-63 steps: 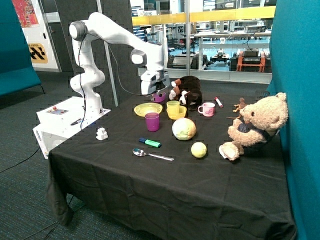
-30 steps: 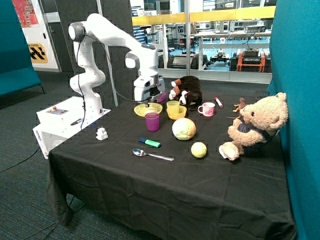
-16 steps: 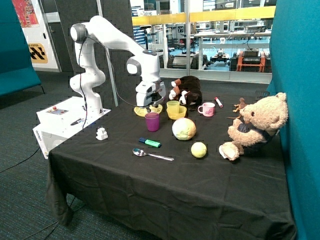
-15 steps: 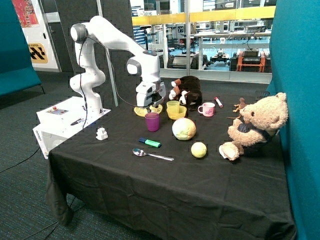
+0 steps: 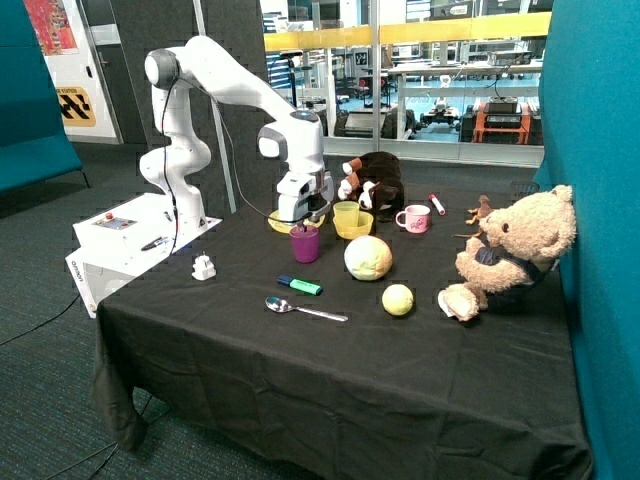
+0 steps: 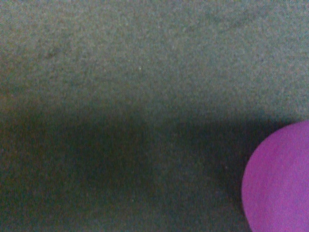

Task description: Match the cups with the appropriate bowls

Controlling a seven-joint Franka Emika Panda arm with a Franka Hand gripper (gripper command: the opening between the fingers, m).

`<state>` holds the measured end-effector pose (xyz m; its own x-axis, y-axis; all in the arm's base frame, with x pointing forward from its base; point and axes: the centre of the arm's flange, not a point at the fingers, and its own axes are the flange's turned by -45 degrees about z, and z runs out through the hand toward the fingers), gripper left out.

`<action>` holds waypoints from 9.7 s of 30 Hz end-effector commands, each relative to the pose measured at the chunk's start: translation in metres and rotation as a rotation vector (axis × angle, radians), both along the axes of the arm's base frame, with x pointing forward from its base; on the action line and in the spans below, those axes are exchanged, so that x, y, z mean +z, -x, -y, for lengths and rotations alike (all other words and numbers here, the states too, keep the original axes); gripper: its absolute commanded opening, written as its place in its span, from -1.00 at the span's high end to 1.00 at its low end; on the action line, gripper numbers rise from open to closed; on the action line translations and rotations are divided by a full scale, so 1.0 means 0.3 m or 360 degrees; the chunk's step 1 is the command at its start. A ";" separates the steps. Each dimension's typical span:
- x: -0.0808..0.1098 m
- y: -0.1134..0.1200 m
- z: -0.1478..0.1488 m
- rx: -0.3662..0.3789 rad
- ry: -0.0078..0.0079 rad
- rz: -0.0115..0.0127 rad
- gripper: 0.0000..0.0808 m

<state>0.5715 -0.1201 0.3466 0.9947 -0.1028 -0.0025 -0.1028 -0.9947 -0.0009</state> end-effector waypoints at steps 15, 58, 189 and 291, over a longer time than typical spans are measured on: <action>-0.076 0.002 -0.003 -0.0008 0.00019 0.00039 1.00; 0.048 0.020 -0.018 0.0025 0.00018 0.00039 1.00; 0.197 0.617 -1.203 0.1338 0.00001 0.00044 1.00; -0.023 0.628 -1.245 0.1519 -0.00001 0.00045 0.07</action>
<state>0.3849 0.2535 0.3371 0.6605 0.7508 0.0005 0.7508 -0.6605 0.0035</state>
